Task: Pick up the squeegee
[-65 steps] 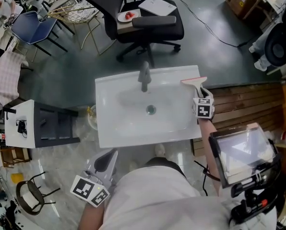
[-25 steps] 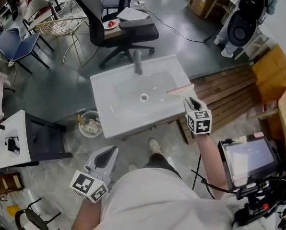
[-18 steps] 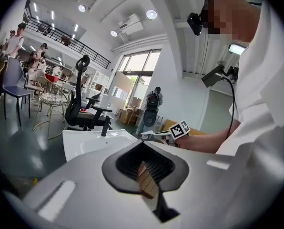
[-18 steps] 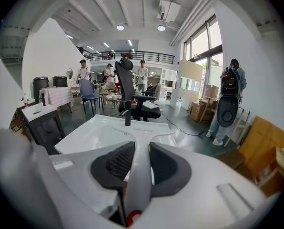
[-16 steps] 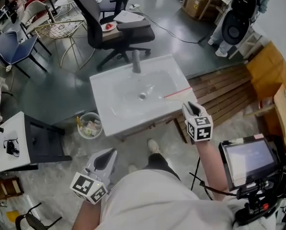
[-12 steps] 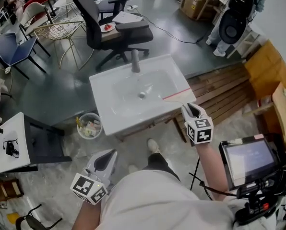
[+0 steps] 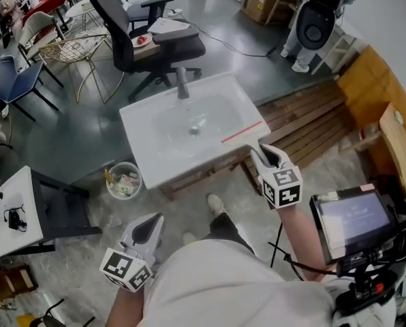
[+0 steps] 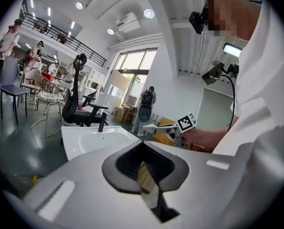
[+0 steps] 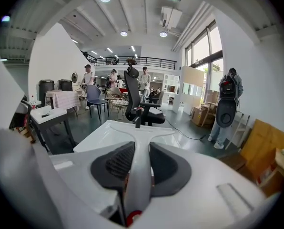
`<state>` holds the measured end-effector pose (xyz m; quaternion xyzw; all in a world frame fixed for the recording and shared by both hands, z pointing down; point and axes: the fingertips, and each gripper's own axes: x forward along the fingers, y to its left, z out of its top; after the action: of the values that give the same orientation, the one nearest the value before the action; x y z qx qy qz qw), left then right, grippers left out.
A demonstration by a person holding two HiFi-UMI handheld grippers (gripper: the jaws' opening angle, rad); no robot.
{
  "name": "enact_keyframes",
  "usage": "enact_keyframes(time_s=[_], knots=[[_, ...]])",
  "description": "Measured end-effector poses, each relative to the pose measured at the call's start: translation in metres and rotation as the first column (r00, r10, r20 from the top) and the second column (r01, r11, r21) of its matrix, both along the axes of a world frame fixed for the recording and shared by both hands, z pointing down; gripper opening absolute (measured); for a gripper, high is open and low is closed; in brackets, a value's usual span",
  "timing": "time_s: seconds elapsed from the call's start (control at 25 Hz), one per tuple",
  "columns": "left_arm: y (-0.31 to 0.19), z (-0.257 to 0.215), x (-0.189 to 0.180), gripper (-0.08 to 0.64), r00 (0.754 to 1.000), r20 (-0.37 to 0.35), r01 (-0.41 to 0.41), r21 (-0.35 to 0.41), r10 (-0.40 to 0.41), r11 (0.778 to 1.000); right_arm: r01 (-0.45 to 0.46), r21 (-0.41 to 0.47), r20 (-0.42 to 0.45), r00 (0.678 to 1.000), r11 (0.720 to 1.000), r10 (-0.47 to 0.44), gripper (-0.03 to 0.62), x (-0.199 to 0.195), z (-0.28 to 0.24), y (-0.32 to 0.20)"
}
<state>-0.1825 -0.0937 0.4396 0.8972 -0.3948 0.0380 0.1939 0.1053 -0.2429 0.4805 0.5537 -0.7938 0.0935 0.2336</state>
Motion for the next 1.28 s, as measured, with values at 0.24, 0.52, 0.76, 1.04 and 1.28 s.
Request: enact_keyframes(time_s=[0.24,0.52,0.76,1.04,1.28], knots=[[0.01,0.0,0.001,0.008,1.0,0.005,-0.016,0.0,0.016,1.0,0.02,0.005,-0.001,1.0,1.0,-0.02,0.101,-0.01,-0.002,0.02],[0.01,0.003,0.006,0.008,1.0,0.008,-0.03,-0.004,0.03,1.0,0.022,0.01,0.007,1.0,1.0,-0.023,0.101,-0.009,-0.004,0.025],[0.007,0.002,0.012,0.008,0.999,0.012,-0.038,-0.002,0.038,0.999,0.026,0.016,0.015,1.0,1.0,-0.026,0.101,-0.009,-0.006,0.027],[0.007,0.005,0.015,0.008,0.999,0.012,-0.047,-0.008,0.047,0.999,0.03,0.018,0.027,0.999,0.999,-0.03,0.101,-0.012,-0.008,0.029],[0.006,0.005,0.015,0.008,0.999,0.008,-0.051,-0.013,0.051,0.999,0.031,0.015,0.03,0.999,0.999,-0.031,0.101,-0.015,-0.008,0.029]])
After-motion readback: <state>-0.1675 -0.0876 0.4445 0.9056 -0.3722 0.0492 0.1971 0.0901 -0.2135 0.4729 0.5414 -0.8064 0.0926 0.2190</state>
